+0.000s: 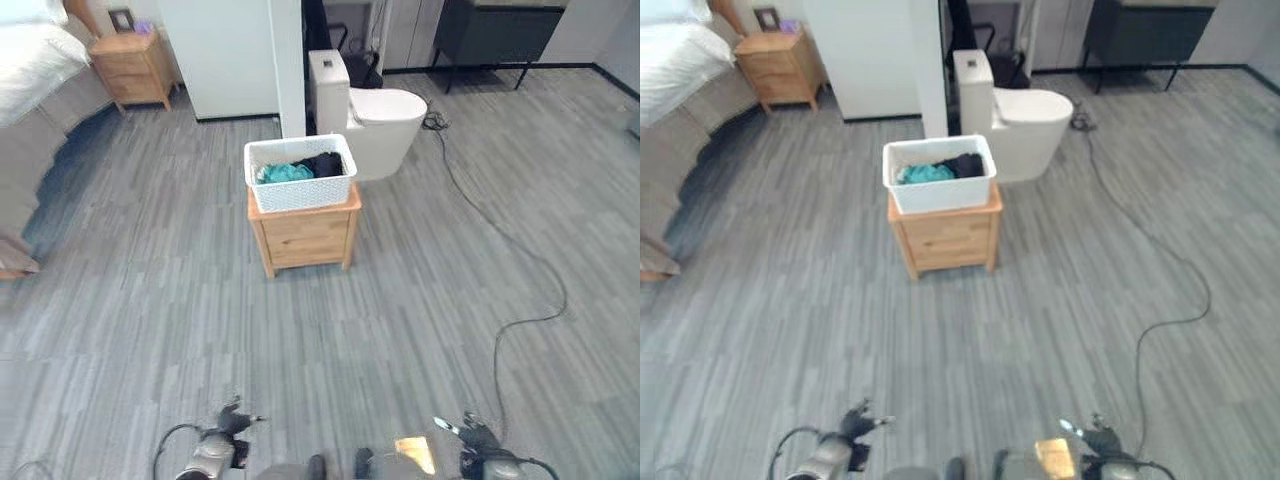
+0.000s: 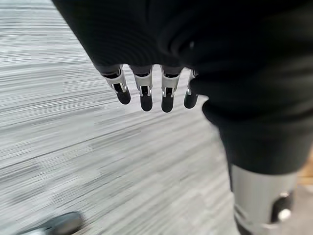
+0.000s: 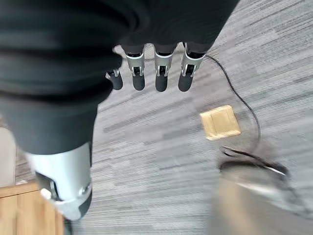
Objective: Grab the laundry basket,head to the washer,open it,put in the laundry and shut it.
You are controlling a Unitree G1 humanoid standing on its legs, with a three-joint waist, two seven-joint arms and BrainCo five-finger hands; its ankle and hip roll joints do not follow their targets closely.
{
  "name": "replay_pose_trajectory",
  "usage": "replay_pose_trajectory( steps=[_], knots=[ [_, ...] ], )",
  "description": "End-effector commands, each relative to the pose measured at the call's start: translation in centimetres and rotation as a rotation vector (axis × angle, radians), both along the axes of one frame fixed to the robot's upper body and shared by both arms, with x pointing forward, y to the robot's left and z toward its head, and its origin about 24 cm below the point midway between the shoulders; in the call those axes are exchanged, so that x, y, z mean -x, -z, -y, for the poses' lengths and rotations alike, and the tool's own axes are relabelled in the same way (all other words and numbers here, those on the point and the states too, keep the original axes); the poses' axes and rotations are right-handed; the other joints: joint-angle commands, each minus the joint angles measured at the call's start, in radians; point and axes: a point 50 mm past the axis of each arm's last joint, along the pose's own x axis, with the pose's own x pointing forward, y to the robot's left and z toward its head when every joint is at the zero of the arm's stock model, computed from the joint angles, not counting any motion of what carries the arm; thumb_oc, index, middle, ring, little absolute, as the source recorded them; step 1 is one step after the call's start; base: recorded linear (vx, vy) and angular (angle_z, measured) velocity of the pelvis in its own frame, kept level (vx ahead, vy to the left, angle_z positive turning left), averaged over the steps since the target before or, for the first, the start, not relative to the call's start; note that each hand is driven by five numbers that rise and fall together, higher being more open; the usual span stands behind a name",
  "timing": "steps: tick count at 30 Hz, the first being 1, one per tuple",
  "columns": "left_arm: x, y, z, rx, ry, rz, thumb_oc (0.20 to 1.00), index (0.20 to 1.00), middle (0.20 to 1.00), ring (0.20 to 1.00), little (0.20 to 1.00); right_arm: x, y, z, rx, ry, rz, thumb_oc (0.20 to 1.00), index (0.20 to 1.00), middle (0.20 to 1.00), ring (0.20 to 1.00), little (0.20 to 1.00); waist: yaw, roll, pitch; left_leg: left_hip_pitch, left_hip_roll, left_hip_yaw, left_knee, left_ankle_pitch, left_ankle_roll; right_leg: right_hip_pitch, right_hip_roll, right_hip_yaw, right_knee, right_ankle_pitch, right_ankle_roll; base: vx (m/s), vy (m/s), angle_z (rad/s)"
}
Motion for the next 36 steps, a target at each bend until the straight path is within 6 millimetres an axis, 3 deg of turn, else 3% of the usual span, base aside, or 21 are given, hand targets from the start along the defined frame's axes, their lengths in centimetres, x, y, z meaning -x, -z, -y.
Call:
replay_pose_trajectory(
  steps=[1, 3, 4, 6, 8, 11, 14, 15, 16, 17, 18, 20, 21, 22, 24, 27, 29, 31, 33, 35, 36],
  knots=[
    [0.0, -0.3, -1.7, -0.051, -0.027, 0.010, 1.000, 1.000, 1.000, 1.000, 1.000, -2.1, -1.3, 0.8, 0.042, -0.010, 0.100, 1.000, 1.000, 1.000, 1.000, 1.000, 0.004, 0.000, -0.032, 0.019, 0.043, -0.059, 0.021, -0.066, -0.077, 0.079, -0.012, 0.014, -0.369, 0.097, 0.031, 0.22, -0.013, -0.15],
    [-0.1, -0.4, -1.9, -0.054, -0.045, 0.015, 1.000, 1.000, 1.000, 1.000, 1.000, -2.1, -1.4, 1.0, 0.055, -0.021, 0.096, 1.000, 1.000, 1.000, 1.000, 1.000, -0.008, -0.009, -0.036, 0.051, 0.039, -0.066, 0.009, -0.084, -0.087, 0.076, -0.017, -0.005, -0.523, 0.117, 0.042, 0.30, -0.068, -0.08],
    [-0.4, -0.5, -1.7, -0.054, -0.040, 0.026, 1.000, 1.000, 1.000, 1.000, 1.000, -2.2, -1.5, 1.1, 0.059, -0.022, 0.102, 1.000, 1.000, 1.000, 1.000, 1.000, -0.024, -0.023, -0.036, 0.071, 0.027, -0.085, 0.018, -0.106, -0.102, 0.052, -0.016, 0.017, -0.649, 0.160, 0.063, 0.37, -0.098, 0.05],
    [-0.7, -0.6, -1.6, -0.050, -0.043, 0.040, 1.000, 1.000, 1.000, 1.000, 1.000, -2.2, -1.5, 1.0, 0.061, -0.022, 0.105, 1.000, 1.000, 1.000, 1.000, 1.000, -0.031, -0.026, -0.035, 0.099, 0.033, -0.092, 0.036, -0.131, -0.118, 0.051, -0.027, 0.005, -0.709, 0.191, 0.078, 0.28, -0.081, 0.24],
    [-0.7, -0.7, -1.3, -0.049, -0.039, 0.055, 1.000, 1.000, 1.000, 1.000, 1.000, -2.3, -1.7, 1.0, 0.069, -0.045, 0.114, 1.000, 1.000, 1.000, 1.000, 1.000, -0.037, -0.038, -0.044, 0.145, 0.043, -0.113, 0.058, -0.154, -0.137, 0.060, -0.019, 0.001, -0.698, 0.218, 0.066, 0.35, -0.167, 0.37],
    [-0.6, -0.5, -0.9, -0.043, -0.022, 0.046, 1.000, 1.000, 1.000, 1.000, 1.000, -2.2, -1.8, 1.3, 0.078, -0.032, 0.118, 1.000, 1.000, 1.000, 1.000, 1.000, -0.045, -0.029, -0.052, 0.158, 0.067, -0.138, 0.058, -0.130, -0.150, 0.050, 0.009, 0.016, -0.647, 0.200, 0.050, 0.22, -0.131, 0.51],
    [-0.1, -0.2, -1.1, -0.038, -0.049, 0.022, 1.000, 1.000, 1.000, 1.000, 1.000, -1.7, -1.8, 1.7, 0.090, -0.055, 0.105, 1.000, 1.000, 1.000, 1.000, 1.000, -0.058, -0.018, -0.075, 0.190, 0.125, -0.180, 0.033, -0.081, -0.184, 0.032, 0.038, -0.024, -0.552, 0.150, 0.022, 0.24, -0.193, 0.32],
    [-0.1, -0.2, -1.1, -0.038, -0.049, 0.021, 1.000, 1.000, 1.000, 1.000, 1.000, -1.7, -1.8, 1.7, 0.090, -0.056, 0.105, 1.000, 1.000, 1.000, 1.000, 1.000, -0.059, -0.017, -0.076, 0.190, 0.126, -0.182, 0.031, -0.080, -0.184, 0.032, 0.038, -0.025, -0.551, 0.149, 0.021, 0.20, -0.171, 0.24],
    [0.3, -0.1, -1.2, -0.042, -0.049, 0.012, 1.000, 1.000, 1.000, 1.000, 1.000, -1.5, -1.9, 2.0, 0.105, -0.071, 0.102, 1.000, 1.000, 1.000, 1.000, 1.000, -0.065, -0.011, -0.087, 0.193, 0.159, -0.191, 0.030, -0.036, -0.209, 0.033, 0.052, -0.040, -0.542, 0.127, 0.010, 0.12, -0.110, 0.20],
    [0.3, -0.1, -1.2, -0.041, -0.049, 0.012, 1.000, 1.000, 1.000, 1.000, 1.000, -1.5, -1.9, 2.0, 0.105, -0.071, 0.102, 1.000, 1.000, 1.000, 1.000, 1.000, -0.065, -0.011, -0.088, 0.193, 0.160, -0.192, 0.030, -0.036, -0.209, 0.033, 0.052, -0.041, -0.542, 0.127, 0.010, 0.28, -0.244, 0.20],
    [0.5, -0.1, -1.6, -0.040, -0.077, 0.012, 1.000, 1.000, 1.000, 1.000, 1.000, -1.5, -2.0, 2.2, 0.117, -0.101, 0.103, 1.000, 1.000, 1.000, 1.000, 1.000, -0.065, -0.008, -0.094, 0.154, 0.185, -0.194, 0.112, 0.080, -0.250, 0.059, 0.074, -0.047, -0.561, 0.114, -0.009, 0.19, -0.173, 0.09],
    [0.0, -0.3, -1.7, -0.033, -0.088, 0.032, 1.000, 1.000, 1.000, 1.000, 1.000, -1.5, -2.3, 2.9, 0.146, -0.108, 0.104, 1.000, 1.000, 1.000, 1.000, 1.000, -0.053, -0.024, -0.074, 0.043, 0.182, -0.199, 0.286, 0.201, -0.274, 0.108, 0.077, -0.039, -0.599, 0.105, -0.030, 0.15, -0.168, 0.07],
    [0.0, -0.3, -1.7, -0.033, -0.088, 0.032, 1.000, 1.000, 1.000, 1.000, 1.000, -1.5, -2.3, 2.9, 0.146, -0.108, 0.104, 1.000, 1.000, 1.000, 1.000, 1.000, -0.054, -0.023, -0.074, 0.040, 0.182, -0.201, 0.290, 0.199, -0.274, 0.107, 0.077, -0.040, -0.599, 0.105, -0.030, 0.05, -0.191, 0.00],
    [-1.0, -0.9, -1.9, -0.032, -0.095, 0.068, 1.000, 1.000, 1.000, 1.000, 1.000, -2.3, -3.1, 3.5, 0.178, -0.127, 0.135, 1.000, 1.000, 1.000, 1.000, 1.000, -0.029, -0.054, -0.025, -0.088, 0.142, -0.202, 0.472, 0.247, -0.265, 0.145, 0.062, -0.022, -0.623, 0.107, -0.051, 0.01, -0.124, -0.07],
    [-1.3, -1.1, -2.0, -0.037, -0.096, 0.080, 1.000, 1.000, 1.000, 1.000, 1.000, -2.6, -3.3, 3.7, 0.189, -0.133, 0.138, 1.000, 1.000, 1.000, 1.000, 1.000, -0.024, -0.062, -0.013, -0.118, 0.132, -0.185, 0.512, 0.233, -0.251, 0.155, 0.062, -0.017, -0.629, 0.104, -0.057, 0.07, -0.137, -0.08],
    [-2.2, -1.6, -1.9, -0.034, -0.095, 0.107, 1.000, 1.000, 1.000, 1.000, 1.000, -3.0, -3.6, 4.4, 0.225, -0.141, 0.133, 1.000, 1.000, 1.000, 1.000, 1.000, -0.004, -0.068, -0.005, -0.208, 0.111, -0.136, 0.410, 0.151, -0.225, 0.196, 0.052, -0.014, -0.668, 0.092, -0.052, 0.16, -0.072, -0.04],
    [-2.1, -1.6, -2.0, -0.044, -0.088, 0.113, 1.000, 1.000, 1.000, 1.000, 1.000, -3.0, -3.7, 4.5, 0.232, -0.130, 0.144, 1.000, 1.000, 1.000, 1.000, 1.000, 0.006, -0.065, -0.007, -0.255, 0.128, -0.080, 0.221, 0.089, -0.211, 0.228, 0.052, -0.013, -0.689, 0.071, -0.039, 0.24, 0.042, 0.19],
    [-2.0, -1.6, -2.2, -0.052, -0.086, 0.115, 1.000, 1.000, 1.000, 1.000, 1.000, -3.2, -3.9, 4.4, 0.238, -0.137, 0.161, 1.000, 1.000, 1.000, 1.000, 1.000, 0.027, -0.038, -0.014, -0.284, 0.159, -0.088, -0.004, 0.160, -0.218, 0.265, 0.079, -0.006, -0.701, 0.047, -0.030, 0.29, 0.132, 0.03],
    [-1.4, -1.3, -2.3, -0.049, -0.080, 0.094, 1.000, 1.000, 1.000, 1.000, 1.000, -2.8, -3.7, 4.6, 0.253, -0.145, 0.143, 1.000, 1.000, 1.000, 1.000, 1.000, 0.050, -0.022, -0.032, -0.280, 0.187, -0.103, -0.138, 0.223, -0.230, 0.352, 0.072, 0.014, -0.722, 0.004, -0.013, 0.48, 0.268, -0.43],
    [-0.5, -0.9, -2.5, -0.054, -0.075, 0.065, 1.000, 1.000, 1.000, 1.000, 1.000, -2.6, -3.4, 4.3, 0.258, -0.167, 0.120, 1.000, 1.000, 1.000, 1.000, 1.000, 0.056, -0.013, -0.056, -0.245, 0.190, -0.107, -0.132, 0.233, -0.222, 0.372, 0.058, 0.026, -0.715, -0.011, -0.005, 0.42, 0.298, -0.77],
    [-0.1, -0.8, -2.7, -0.062, -0.062, 0.049, 1.000, 1.000, 1.000, 1.000, 1.000, -2.3, -3.1, 4.1, 0.248, -0.159, 0.103, 1.000, 1.000, 1.000, 1.000, 1.000, 0.059, -0.021, -0.072, -0.235, 0.166, -0.102, -0.091, 0.204, -0.207, 0.387, 0.026, 0.054, -0.704, -0.008, 0.014, 0.28, 0.273, -0.50]
  ],
)
